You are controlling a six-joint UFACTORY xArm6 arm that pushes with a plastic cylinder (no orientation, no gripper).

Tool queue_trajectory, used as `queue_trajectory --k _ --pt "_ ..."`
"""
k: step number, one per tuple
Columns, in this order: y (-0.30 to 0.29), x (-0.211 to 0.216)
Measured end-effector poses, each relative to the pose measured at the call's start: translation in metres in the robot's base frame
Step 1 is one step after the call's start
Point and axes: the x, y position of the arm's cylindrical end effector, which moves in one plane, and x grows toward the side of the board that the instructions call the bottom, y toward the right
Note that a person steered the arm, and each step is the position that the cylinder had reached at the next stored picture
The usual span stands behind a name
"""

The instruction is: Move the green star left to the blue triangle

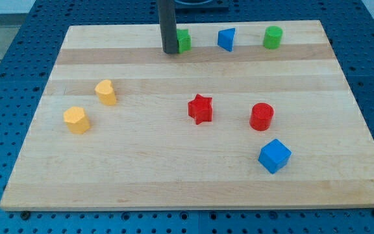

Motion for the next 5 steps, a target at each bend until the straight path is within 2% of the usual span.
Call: queue_trajectory --k 1,2,5 --pt "-0.006 0.006" --pt "-0.004 0.046" --pt "0.009 0.046"
